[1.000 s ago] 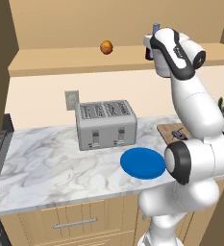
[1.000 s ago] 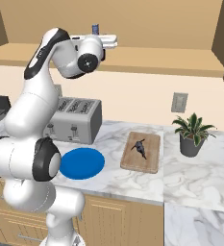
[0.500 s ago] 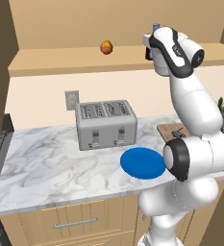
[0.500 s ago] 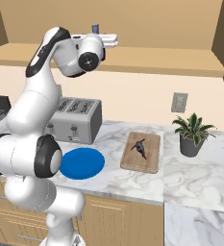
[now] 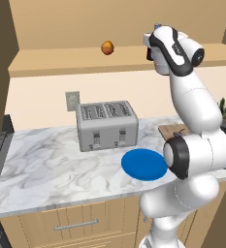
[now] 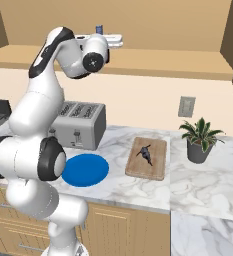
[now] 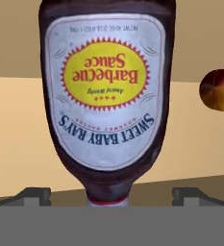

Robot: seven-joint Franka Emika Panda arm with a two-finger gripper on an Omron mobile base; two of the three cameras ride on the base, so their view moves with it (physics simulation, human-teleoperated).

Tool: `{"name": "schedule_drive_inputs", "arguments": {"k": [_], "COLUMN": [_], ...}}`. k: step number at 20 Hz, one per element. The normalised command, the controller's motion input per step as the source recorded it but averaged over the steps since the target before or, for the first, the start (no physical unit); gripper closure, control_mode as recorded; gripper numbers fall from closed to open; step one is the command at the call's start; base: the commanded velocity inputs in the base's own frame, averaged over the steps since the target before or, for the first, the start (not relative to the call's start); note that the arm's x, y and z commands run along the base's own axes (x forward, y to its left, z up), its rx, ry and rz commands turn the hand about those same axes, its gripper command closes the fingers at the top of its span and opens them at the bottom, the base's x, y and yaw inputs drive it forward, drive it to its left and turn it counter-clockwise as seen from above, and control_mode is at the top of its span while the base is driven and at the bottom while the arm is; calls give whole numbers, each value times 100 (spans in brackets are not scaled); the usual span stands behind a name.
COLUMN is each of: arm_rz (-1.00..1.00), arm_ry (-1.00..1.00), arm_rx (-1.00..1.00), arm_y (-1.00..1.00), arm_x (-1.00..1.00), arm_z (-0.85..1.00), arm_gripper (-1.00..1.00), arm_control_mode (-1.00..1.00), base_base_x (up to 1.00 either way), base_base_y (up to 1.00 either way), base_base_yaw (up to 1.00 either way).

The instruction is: Pick the fish from the plate and place it on the cutting board. Then pick the condiment bottle from the cabinet and place it next to the cutting board.

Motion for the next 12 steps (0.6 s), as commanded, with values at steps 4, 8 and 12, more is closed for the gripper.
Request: {"name": "schedule_drive_inputs", "arguments": {"k": [4,8,12], "arm_rz": [0,0,0], "arm_ry": [0,0,0], "arm_rx": [0,0,0], "arm_y": [0,0,0], "arm_x": [12,11,13], "arm_z": [0,0,0], "arm_gripper": [-100,-100,-100], "arm_control_mode": [-100,-100,-100], "base_base_x": [0,0,0], "base_base_y": [0,0,0], "base_base_yaw": [0,0,0]}}
